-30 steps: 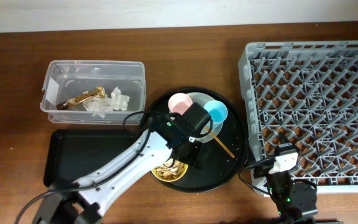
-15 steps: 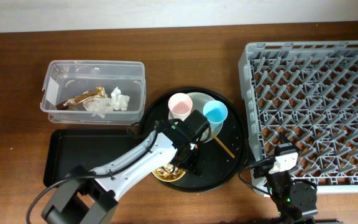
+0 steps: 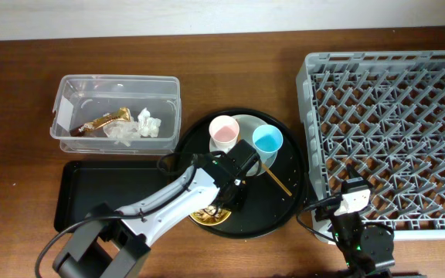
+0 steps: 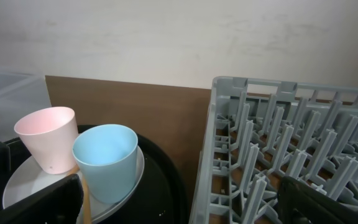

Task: Sort waste into correct bins and load items into the dishwasher rack
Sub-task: 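Grasp the rim of the yellow bowl with the left gripper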

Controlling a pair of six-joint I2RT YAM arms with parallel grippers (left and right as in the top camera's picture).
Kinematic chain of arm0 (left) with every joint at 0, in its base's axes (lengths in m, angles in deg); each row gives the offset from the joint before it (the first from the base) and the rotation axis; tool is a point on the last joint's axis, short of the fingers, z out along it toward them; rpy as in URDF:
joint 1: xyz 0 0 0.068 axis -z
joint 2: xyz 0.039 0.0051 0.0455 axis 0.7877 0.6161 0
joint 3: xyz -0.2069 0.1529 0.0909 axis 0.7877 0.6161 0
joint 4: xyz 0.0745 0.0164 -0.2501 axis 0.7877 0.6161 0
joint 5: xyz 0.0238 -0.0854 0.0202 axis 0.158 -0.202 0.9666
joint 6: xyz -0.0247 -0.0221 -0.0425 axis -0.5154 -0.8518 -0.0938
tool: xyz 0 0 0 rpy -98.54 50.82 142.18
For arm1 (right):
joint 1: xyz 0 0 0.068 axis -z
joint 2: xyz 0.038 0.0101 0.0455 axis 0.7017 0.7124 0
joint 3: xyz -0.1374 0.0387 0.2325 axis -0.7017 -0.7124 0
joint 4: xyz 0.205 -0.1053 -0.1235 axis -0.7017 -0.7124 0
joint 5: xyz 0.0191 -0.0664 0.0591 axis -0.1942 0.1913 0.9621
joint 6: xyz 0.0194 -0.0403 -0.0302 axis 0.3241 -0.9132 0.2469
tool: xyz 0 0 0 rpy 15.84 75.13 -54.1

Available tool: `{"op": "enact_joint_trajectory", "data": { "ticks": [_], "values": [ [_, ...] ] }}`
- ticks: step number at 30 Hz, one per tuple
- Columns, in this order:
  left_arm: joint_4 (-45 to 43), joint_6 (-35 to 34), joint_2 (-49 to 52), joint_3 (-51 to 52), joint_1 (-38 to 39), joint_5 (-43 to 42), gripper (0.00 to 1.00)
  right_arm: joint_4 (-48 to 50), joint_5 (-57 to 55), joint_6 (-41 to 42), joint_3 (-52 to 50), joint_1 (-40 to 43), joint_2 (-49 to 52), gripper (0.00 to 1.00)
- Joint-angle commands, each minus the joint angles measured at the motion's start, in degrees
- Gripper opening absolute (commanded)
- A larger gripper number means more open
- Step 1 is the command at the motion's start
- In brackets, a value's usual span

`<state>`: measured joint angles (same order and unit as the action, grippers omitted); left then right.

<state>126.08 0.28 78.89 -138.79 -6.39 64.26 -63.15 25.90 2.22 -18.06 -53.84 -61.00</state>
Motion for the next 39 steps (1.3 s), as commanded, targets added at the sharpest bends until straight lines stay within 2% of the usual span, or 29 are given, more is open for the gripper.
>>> {"op": "enact_joint_trajectory", "data": {
  "ticks": [1,11,16,26,27,28,29,39],
  "values": [
    [-0.3,-0.2,0.4,1.1,0.2,2.1,0.3,-0.3,-0.5,-0.1,-0.3,0.3,-0.4,0.98],
    [-2.3,-1.6,0.4,1.9,3.3,5.7,0.29,-0.3,-0.5,-0.1,-0.3,0.3,-0.4,0.98],
    [-2.2,-1.6,0.4,1.9,3.3,5.7,0.16,-0.3,-0.5,-0.1,-0.3,0.3,-0.4,0.98],
    [-2.9,-2.7,0.4,1.9,3.5,8.5,0.15,-0.3,-0.5,-0.1,-0.3,0.3,-0.4,0.99],
    [-2.9,-2.7,0.4,1.9,3.5,8.4,0.1,-0.3,-0.5,-0.1,-0.3,0.3,-0.4,0.98],
    [-2.9,-2.7,0.4,1.9,3.5,8.4,0.02,-0.3,-0.5,-0.1,-0.3,0.3,-0.4,0.98],
    [-2.9,-2.7,0.4,1.9,3.5,8.4,0.01,-0.3,-0.5,-0.1,-0.3,0.3,-0.4,0.98],
    [-2.0,-2.7,-3.2,1.7,3.4,11.5,0.01,-0.3,-0.5,-0.1,-0.3,0.3,-0.4,0.98]
  ]
}}
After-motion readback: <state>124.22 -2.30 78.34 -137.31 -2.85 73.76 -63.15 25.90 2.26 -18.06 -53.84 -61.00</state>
